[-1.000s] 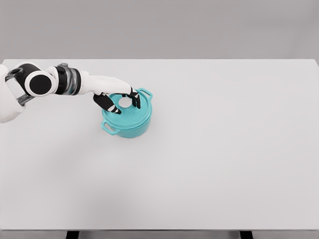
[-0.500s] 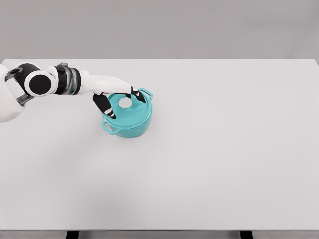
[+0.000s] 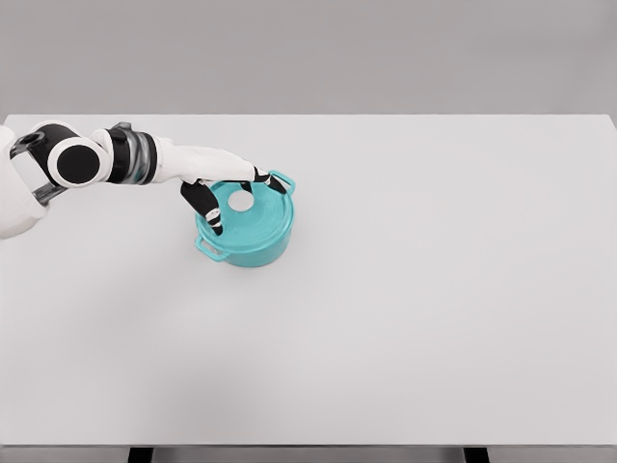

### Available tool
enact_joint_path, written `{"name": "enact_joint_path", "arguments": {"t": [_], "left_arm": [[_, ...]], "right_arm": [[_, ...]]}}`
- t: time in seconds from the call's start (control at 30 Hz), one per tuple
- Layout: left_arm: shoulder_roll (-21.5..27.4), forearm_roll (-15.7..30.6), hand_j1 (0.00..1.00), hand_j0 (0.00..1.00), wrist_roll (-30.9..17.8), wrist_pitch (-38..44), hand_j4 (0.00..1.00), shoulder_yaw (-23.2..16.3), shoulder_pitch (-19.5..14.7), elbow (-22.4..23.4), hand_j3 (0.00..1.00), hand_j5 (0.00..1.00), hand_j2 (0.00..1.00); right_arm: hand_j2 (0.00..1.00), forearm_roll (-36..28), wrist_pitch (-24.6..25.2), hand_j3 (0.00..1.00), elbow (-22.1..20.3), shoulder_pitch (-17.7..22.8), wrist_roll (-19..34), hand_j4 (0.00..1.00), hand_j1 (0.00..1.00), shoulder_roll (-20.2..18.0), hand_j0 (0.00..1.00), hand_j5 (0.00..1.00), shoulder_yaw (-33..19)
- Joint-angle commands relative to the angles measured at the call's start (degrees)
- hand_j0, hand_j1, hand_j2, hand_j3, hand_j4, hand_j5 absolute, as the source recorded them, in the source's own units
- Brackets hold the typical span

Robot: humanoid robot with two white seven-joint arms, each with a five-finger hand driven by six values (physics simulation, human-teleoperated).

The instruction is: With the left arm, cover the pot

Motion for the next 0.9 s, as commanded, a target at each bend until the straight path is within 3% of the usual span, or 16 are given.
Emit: {"name": "enact_joint_path", "arguments": {"t": [0.0,0.67,0.77,0.87], "left_arm": [[0.0,-0.1,0.99,0.99,-0.4,-0.1,0.99,-0.3,0.0,0.0,0.99,0.99,0.99],[0.3,-0.1,1.00,1.00,-0.4,-0.3,1.00,0.1,-0.6,0.0,1.00,1.00,1.00],[2.1,0.0,1.00,1.00,-0.4,-0.4,1.00,0.3,-2.1,-0.1,1.00,1.00,1.00],[8.0,0.0,1.00,1.00,-0.4,-0.4,1.00,0.6,-3.9,0.1,1.00,1.00,1.00]], "right_arm": [[1.00,0.0,0.0,1.00,0.0,0.0,0.0,1.00,1.00,0.0,1.00,1.00,0.0],[1.00,0.0,0.0,1.00,0.0,0.0,0.0,1.00,1.00,0.0,1.00,1.00,0.0],[1.00,0.0,0.0,1.00,0.0,0.0,0.0,1.00,1.00,0.0,1.00,1.00,0.0],[1.00,0.0,0.0,1.00,0.0,0.0,0.0,1.00,1.00,0.0,1.00,1.00,0.0]]}}
